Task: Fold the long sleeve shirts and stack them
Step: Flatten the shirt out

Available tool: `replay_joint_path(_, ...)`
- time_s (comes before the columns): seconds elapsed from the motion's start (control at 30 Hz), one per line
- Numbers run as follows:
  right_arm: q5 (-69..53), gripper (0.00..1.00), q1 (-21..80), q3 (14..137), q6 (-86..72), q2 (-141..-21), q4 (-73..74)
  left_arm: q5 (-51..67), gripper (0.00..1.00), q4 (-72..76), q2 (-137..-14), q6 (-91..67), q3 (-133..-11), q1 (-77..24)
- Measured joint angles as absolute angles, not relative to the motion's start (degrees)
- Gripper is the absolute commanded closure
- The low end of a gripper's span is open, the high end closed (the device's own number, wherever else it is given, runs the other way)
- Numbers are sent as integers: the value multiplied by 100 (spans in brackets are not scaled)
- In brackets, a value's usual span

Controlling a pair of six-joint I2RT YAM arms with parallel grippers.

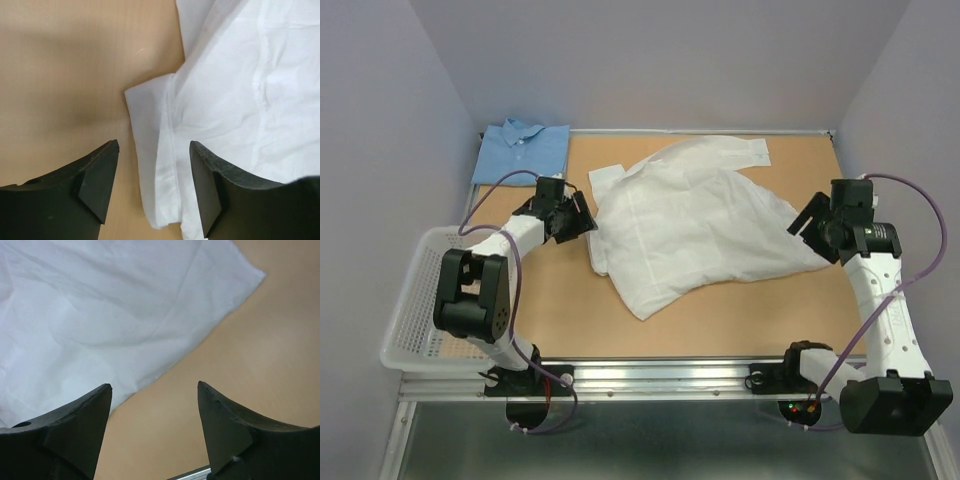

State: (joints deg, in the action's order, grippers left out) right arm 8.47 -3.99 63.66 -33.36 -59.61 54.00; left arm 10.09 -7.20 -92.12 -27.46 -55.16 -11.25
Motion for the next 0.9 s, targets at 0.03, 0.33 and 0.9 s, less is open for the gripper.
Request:
replay_joint_path(0.03, 766, 22, -399, 6370, -3199, -5968, 5400, 1039, 23, -729, -9043, -2751, -5452, -1125)
replay_joint_path(0.33, -373, 15, 738, 6322, -2281, -6506, 4906, 1039, 27, -679, -8062, -3037, -4436, -1549)
replay_joint_path(0.9, 711, 25, 6012, 5992, -1682, -9052, 2766, 593, 41, -268, -8792, -3282, -4440, -1715)
